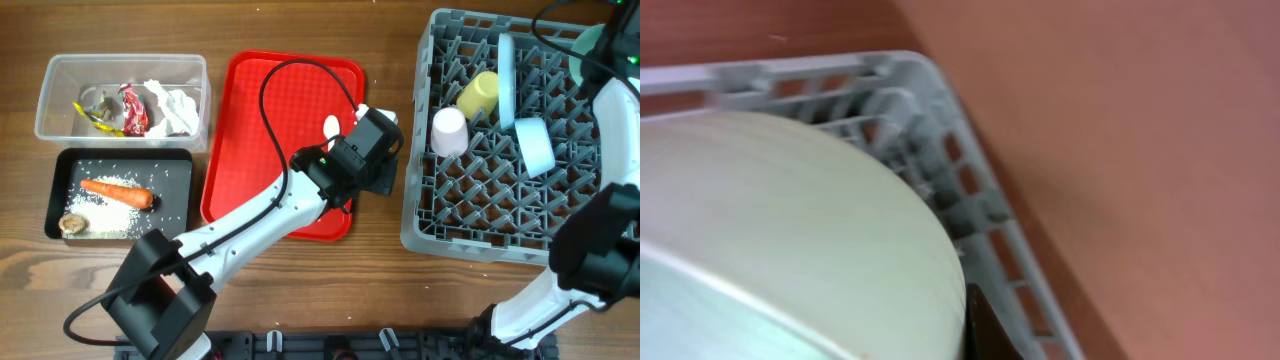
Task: Sort waste into correct bins and load items into the dishwasher rack
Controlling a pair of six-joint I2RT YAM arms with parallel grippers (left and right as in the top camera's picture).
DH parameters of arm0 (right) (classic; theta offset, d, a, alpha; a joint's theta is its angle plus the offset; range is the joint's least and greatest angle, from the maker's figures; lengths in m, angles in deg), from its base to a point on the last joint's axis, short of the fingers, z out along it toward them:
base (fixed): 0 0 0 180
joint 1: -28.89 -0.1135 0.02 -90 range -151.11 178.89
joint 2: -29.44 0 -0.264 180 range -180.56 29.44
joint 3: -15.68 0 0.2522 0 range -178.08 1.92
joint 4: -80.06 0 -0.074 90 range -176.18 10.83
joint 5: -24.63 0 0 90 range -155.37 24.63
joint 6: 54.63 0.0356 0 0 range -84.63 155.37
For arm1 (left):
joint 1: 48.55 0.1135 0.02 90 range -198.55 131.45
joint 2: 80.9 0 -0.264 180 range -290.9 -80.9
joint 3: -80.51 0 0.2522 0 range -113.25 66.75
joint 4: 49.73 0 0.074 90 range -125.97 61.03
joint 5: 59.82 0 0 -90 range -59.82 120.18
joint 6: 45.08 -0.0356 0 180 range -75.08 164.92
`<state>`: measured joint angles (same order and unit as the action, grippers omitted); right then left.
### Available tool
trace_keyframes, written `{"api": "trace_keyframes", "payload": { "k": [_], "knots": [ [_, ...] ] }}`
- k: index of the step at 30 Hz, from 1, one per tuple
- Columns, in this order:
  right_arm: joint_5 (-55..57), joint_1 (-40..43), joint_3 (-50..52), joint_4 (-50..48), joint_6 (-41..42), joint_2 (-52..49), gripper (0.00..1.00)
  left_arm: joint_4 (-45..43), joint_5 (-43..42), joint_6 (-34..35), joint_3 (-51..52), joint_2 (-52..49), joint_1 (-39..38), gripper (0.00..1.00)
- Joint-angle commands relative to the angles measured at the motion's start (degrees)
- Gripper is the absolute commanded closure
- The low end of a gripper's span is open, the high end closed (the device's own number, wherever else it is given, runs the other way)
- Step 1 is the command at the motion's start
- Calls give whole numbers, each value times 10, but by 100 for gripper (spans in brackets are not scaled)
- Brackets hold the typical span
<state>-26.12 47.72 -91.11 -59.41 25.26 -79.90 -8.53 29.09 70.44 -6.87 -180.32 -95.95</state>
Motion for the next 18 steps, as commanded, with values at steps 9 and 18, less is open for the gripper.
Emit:
{"api": "trace_keyframes", "payload": {
  "k": [9,18],
  "knots": [
    [240,-73,2,-177,-232,-106,96,-30,10,-40,-5,4,4,96],
    [222,-95,58,-199,-243,-113,96,-32,23,-58,-5,4,17,96]
  ]
}}
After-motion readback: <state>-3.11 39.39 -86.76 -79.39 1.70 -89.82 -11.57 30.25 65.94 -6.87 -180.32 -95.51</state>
